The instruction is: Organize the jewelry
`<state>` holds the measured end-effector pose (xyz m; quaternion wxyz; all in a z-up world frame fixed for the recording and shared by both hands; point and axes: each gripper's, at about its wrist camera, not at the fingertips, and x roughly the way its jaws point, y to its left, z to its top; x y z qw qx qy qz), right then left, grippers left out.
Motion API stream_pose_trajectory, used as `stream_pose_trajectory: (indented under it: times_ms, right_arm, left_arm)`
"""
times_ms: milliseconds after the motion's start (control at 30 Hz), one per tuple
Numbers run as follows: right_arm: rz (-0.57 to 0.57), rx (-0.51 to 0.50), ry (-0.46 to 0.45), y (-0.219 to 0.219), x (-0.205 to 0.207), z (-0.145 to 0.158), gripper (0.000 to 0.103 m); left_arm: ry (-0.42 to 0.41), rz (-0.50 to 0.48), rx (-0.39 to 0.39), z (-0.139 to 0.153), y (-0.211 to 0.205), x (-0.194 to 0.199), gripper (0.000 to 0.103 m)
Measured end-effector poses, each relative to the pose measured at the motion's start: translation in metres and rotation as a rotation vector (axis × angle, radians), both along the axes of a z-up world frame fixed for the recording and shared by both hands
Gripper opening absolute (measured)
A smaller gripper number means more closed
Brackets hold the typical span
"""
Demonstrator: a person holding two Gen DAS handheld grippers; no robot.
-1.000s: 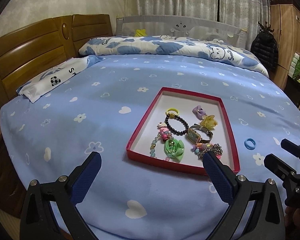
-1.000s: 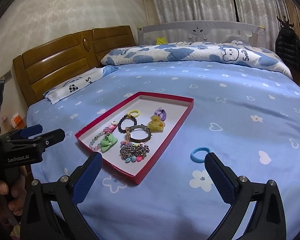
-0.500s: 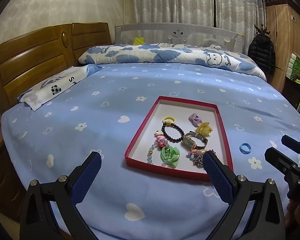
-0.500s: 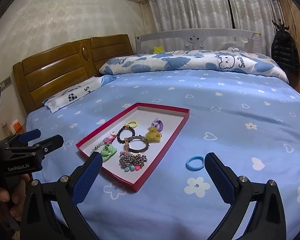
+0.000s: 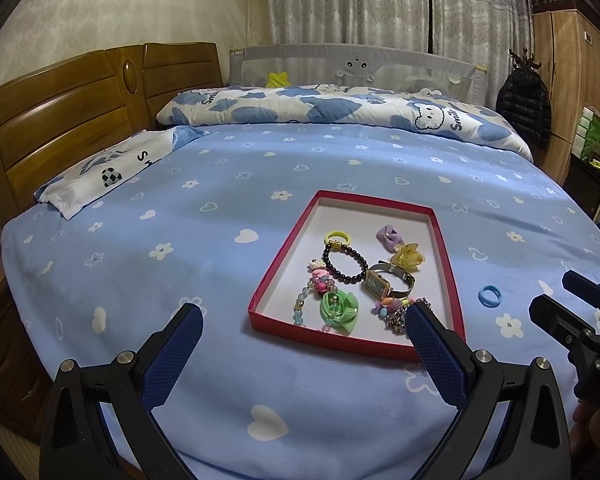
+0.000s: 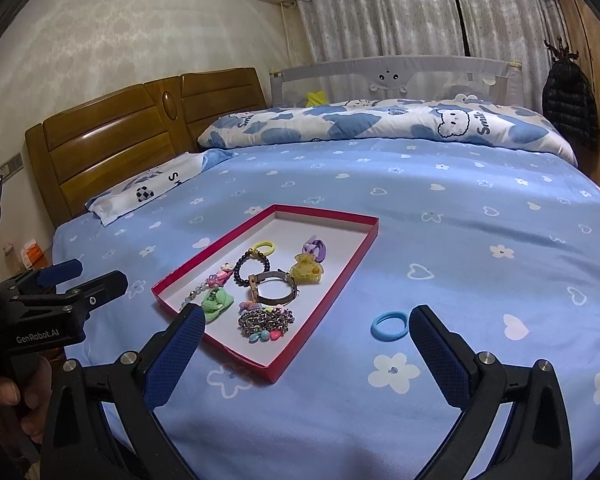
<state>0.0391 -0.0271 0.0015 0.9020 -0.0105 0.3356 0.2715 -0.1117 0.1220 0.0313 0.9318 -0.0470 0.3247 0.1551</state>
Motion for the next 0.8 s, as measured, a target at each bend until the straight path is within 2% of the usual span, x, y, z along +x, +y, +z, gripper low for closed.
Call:
stream_pose_trajectory:
  times_ms: [800]
  right_arm:
    - [0.0, -0.003, -0.002, -0.0009, 0.0009, 0.0009, 0.103]
  left_arm:
    - [0.003, 0.003, 0.004, -0.0005, -0.001, 0.0004, 0.102]
